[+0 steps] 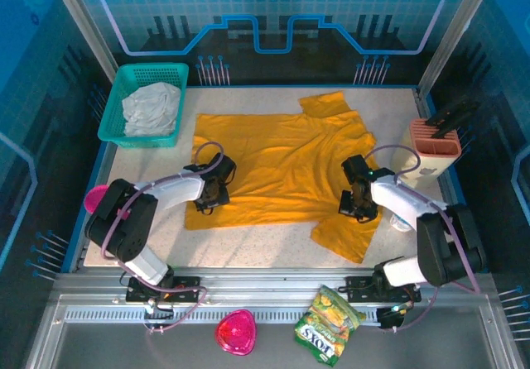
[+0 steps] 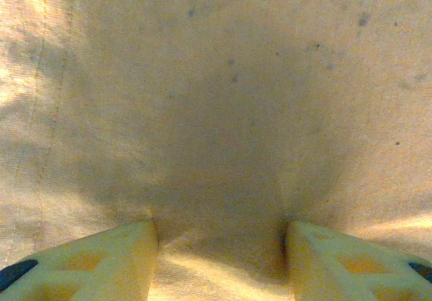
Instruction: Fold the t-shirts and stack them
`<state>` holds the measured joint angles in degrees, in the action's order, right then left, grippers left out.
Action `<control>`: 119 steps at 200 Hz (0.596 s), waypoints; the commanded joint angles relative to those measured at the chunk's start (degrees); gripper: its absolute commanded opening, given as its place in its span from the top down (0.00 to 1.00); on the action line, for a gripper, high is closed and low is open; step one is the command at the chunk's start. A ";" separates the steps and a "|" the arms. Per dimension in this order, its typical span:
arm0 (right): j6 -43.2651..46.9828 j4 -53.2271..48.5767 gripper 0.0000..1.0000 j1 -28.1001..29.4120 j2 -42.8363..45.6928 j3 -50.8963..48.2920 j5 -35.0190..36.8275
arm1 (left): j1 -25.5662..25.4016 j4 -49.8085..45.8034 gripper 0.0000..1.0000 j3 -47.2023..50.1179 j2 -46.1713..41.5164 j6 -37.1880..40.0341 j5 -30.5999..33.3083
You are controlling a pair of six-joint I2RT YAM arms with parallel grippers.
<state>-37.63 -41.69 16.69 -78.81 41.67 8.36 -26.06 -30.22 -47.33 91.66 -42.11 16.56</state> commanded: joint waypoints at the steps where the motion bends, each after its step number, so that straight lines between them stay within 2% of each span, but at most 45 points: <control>1: -3.09 -3.60 1.00 1.58 4.01 -1.91 -1.85 | -0.30 -8.82 0.45 2.96 -1.28 -1.75 -2.22; 29: -2.89 -6.82 0.97 1.75 8.09 -0.98 -0.45 | -0.30 -10.25 0.37 1.37 -3.99 -0.78 -0.28; 61: -3.35 -10.42 0.67 2.61 10.39 -1.33 -0.71 | -0.30 -13.18 0.23 -3.86 -6.74 0.74 2.27; 76: -4.19 -10.31 0.58 3.56 10.71 -2.63 -0.29 | -0.30 -14.53 0.19 -6.37 -7.77 1.31 3.27; 95: -4.69 -9.40 0.54 4.00 9.29 -3.44 -0.08 | -0.30 -15.68 0.17 -8.98 -8.73 2.19 3.68; 119: -4.99 -7.96 0.55 5.01 5.31 -3.16 -0.05 | -0.22 -16.97 0.16 -10.76 -9.51 3.15 3.89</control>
<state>-41.17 -49.39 20.25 -70.39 38.92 7.53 -26.11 -43.05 -56.03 83.72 -40.62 18.81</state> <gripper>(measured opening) 0.456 0.836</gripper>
